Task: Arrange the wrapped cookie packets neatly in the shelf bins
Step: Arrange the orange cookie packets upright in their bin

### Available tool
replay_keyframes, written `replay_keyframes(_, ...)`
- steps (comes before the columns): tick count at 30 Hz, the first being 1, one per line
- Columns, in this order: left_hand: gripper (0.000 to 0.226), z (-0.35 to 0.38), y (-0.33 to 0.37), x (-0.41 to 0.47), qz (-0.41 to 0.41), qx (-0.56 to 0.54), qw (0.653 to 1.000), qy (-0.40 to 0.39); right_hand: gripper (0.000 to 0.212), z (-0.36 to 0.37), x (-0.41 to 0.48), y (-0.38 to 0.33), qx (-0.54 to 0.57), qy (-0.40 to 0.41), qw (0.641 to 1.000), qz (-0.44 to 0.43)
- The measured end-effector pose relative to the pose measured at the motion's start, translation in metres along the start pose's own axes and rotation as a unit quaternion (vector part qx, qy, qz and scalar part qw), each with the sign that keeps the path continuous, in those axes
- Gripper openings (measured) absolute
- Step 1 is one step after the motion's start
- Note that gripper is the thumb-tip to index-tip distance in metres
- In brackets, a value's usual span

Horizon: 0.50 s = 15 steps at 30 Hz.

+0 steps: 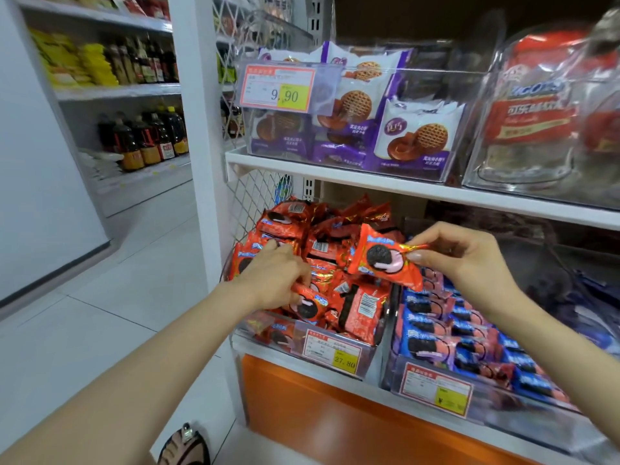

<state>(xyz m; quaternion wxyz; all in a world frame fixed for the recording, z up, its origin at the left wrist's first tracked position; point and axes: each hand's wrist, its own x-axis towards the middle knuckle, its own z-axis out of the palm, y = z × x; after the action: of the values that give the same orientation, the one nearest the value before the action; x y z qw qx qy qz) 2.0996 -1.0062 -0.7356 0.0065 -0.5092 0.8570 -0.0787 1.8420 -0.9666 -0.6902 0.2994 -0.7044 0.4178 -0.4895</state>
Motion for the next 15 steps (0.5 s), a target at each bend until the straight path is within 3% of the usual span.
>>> replay_keyframes(3,0.034,0.002,-0.001,-0.002,0.036,0.079,0.996,0.019,0.019,0.000,-0.003,0.002,-0.006,-0.009,1.000,0.007)
replay_keyframes(15,0.033,0.003,0.001,-0.002,0.039,0.090,0.994,0.048,0.016,0.019,0.000,0.000,0.005,0.001,1.000,0.029)
